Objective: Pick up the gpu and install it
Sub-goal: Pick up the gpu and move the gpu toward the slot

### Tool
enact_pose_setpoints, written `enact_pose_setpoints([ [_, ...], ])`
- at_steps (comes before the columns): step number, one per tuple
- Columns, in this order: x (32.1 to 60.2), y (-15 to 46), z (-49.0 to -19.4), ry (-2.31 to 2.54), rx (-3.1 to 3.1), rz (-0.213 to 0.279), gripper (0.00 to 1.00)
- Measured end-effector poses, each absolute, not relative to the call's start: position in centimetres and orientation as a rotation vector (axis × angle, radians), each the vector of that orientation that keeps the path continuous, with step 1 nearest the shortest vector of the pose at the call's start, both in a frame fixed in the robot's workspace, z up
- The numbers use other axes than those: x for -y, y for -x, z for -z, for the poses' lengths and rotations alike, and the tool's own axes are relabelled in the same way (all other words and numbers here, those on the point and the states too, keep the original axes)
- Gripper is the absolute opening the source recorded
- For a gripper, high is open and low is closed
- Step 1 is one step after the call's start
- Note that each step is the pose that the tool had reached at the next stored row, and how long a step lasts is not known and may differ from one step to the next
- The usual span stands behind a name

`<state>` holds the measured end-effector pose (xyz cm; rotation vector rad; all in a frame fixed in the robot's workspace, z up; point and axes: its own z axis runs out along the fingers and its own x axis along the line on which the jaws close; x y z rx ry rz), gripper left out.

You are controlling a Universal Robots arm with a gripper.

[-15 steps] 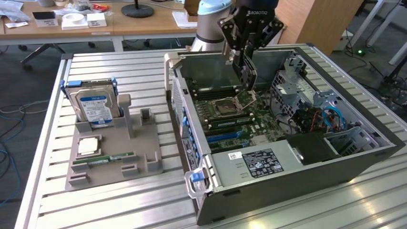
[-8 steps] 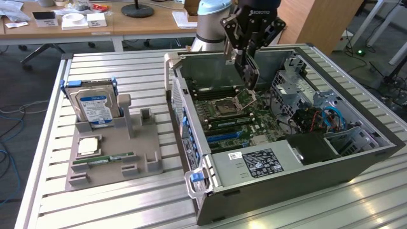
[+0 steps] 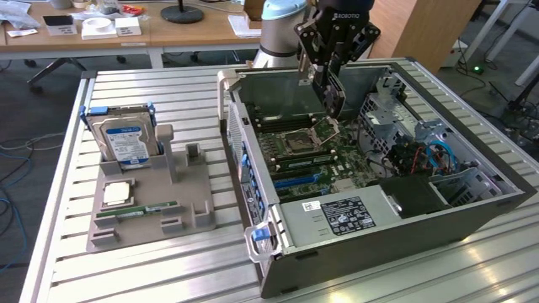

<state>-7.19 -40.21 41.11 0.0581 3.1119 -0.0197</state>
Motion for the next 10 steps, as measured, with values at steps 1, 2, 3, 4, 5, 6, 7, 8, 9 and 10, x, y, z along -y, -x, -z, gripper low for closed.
enact_pose_setpoints([
  [1, 40.20, 7.18, -41.11, -0.058, -3.112, 0.020, 0.26],
  [2, 40.21, 7.18, -41.11, -0.058, -3.112, 0.020, 0.26],
  [3, 40.21, 7.13, -41.11, -0.058, -3.112, 0.020, 0.26],
  [4, 40.20, 7.07, -41.11, -0.058, -3.112, 0.020, 0.26],
  [5, 40.20, 7.01, -41.11, -0.058, -3.112, 0.020, 0.26],
  [6, 40.20, 6.95, -41.11, -0.058, -3.112, 0.020, 0.26],
  [7, 40.20, 6.91, -41.11, -0.058, -3.112, 0.020, 0.26],
  [8, 40.20, 6.85, -41.11, -0.058, -3.112, 0.020, 0.26],
  [9, 40.20, 6.80, -41.11, -0.058, -3.112, 0.020, 0.26],
  [10, 40.20, 6.75, -41.11, -0.058, -3.112, 0.020, 0.26],
])
